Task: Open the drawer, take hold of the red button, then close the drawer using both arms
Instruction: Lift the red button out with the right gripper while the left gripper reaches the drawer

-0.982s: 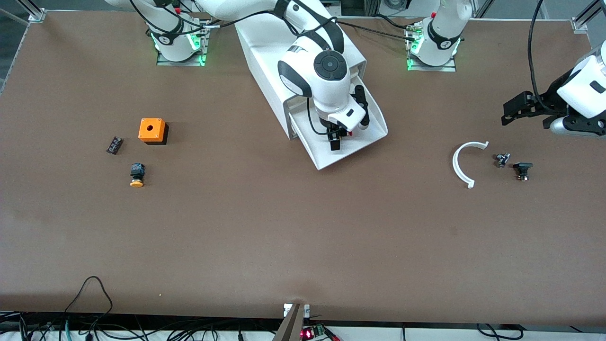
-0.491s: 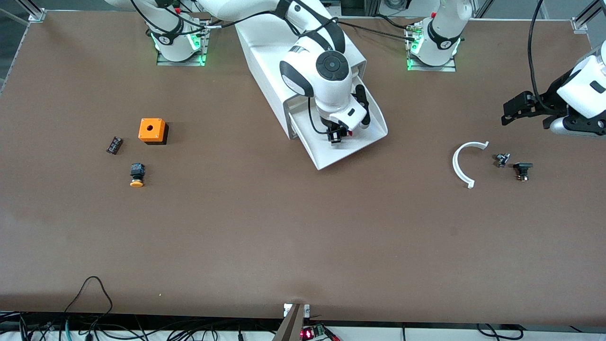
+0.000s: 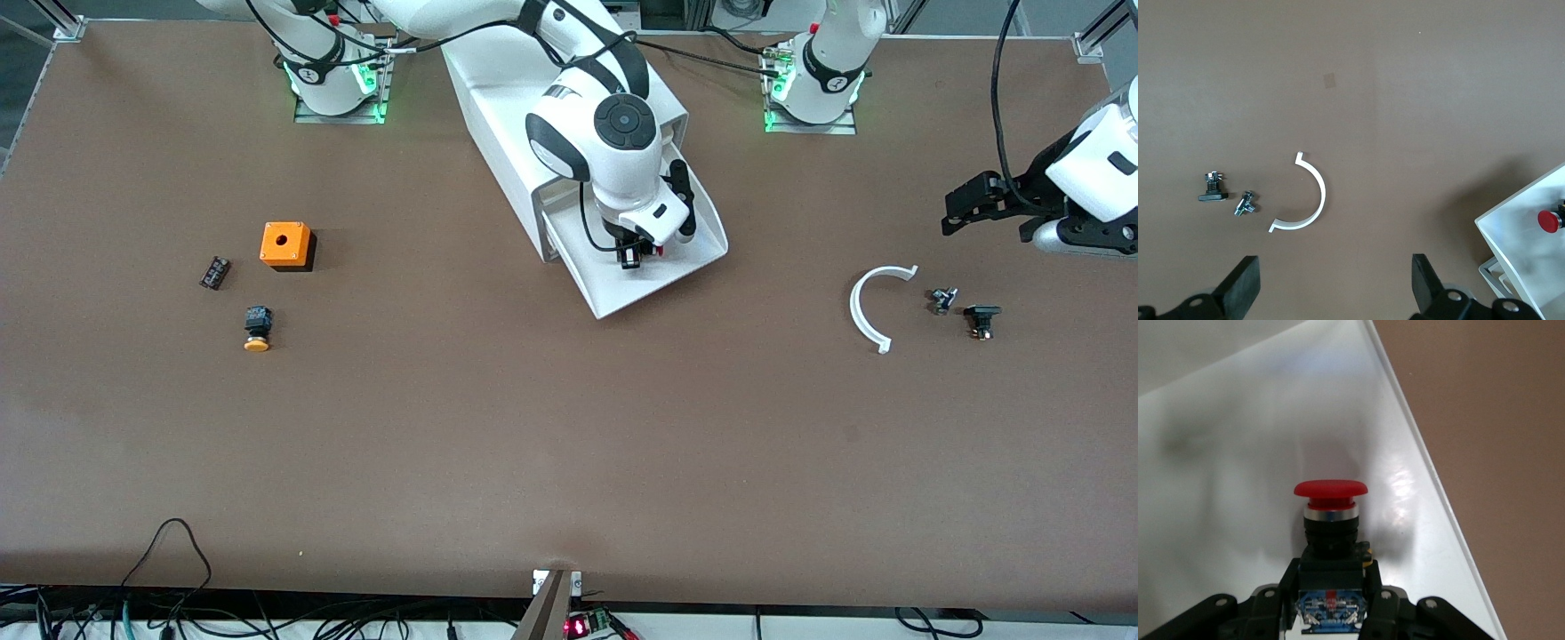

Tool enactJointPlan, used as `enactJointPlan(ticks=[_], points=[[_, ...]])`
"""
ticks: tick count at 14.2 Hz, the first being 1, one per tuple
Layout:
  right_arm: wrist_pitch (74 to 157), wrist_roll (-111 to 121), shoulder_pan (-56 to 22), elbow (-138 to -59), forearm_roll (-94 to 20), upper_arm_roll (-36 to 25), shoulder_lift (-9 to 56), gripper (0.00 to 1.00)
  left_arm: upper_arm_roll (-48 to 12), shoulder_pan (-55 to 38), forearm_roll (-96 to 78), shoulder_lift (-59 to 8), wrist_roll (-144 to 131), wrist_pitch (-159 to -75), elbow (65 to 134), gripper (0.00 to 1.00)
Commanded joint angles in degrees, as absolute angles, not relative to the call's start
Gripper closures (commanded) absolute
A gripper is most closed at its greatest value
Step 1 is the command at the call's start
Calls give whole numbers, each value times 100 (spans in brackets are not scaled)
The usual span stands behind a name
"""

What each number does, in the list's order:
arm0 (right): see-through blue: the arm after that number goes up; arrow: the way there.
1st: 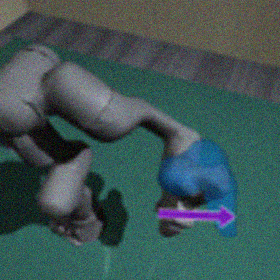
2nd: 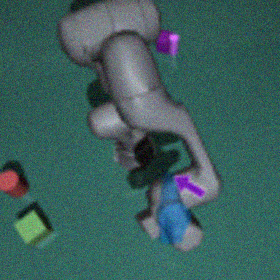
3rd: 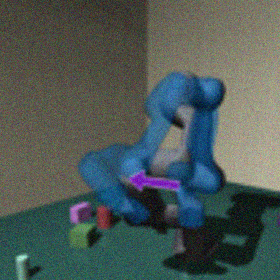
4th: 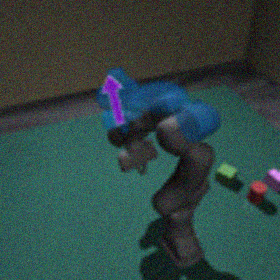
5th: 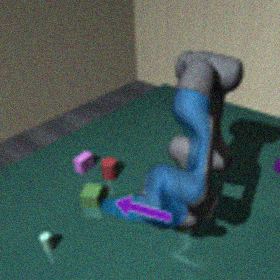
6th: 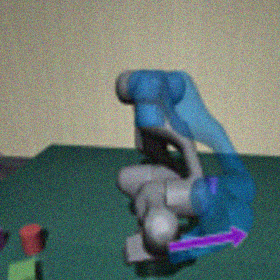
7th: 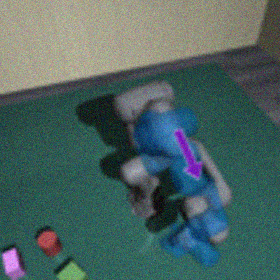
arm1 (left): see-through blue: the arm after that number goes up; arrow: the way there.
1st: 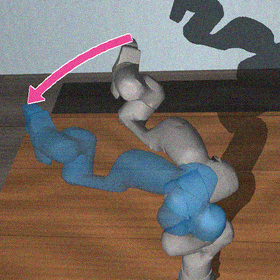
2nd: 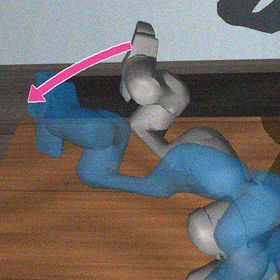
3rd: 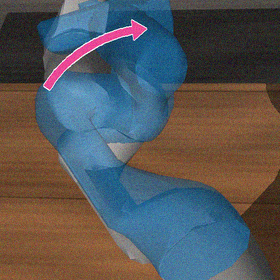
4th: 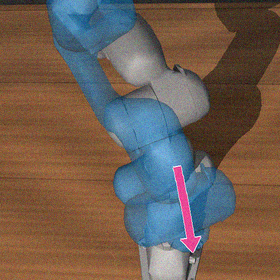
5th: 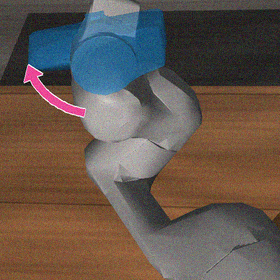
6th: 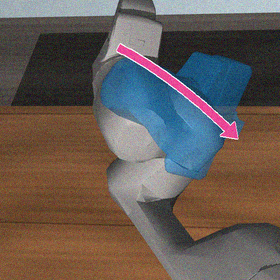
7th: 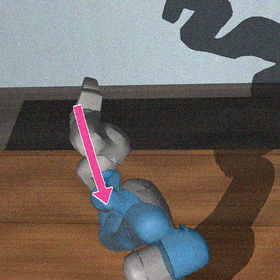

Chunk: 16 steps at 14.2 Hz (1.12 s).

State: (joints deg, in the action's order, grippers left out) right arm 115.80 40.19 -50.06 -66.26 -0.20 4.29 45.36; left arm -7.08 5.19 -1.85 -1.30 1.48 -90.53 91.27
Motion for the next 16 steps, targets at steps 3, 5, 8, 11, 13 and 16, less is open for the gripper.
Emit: enactJointPlan(ticks=[3,5,8,11,13,16], points=[[11514,3149,-5115,-6486,18,255,4272,71,-685,466,9,-158,167,-8982,9053,0],[11514,2272,-5089,-6495,18,176,4123,71,-686,466,9,-176,167,-9043,9053,0],[11470,1233,-5107,-6504,18,-280,3920,71,-685,457,9,-298,70,-9447,9079,0],[11321,619,-5080,-6547,-35,-842,3798,71,-729,309,9,-500,-682,-9711,9298,0],[11049,326,-4897,-6548,-244,-1036,3788,71,-817,36,17,-658,-1446,-10079,9570,0],[10969,-146,-4519,-7063,-606,-1239,3482,71,-1142,-87,18,-966,-2388,-10703,9878,0]])
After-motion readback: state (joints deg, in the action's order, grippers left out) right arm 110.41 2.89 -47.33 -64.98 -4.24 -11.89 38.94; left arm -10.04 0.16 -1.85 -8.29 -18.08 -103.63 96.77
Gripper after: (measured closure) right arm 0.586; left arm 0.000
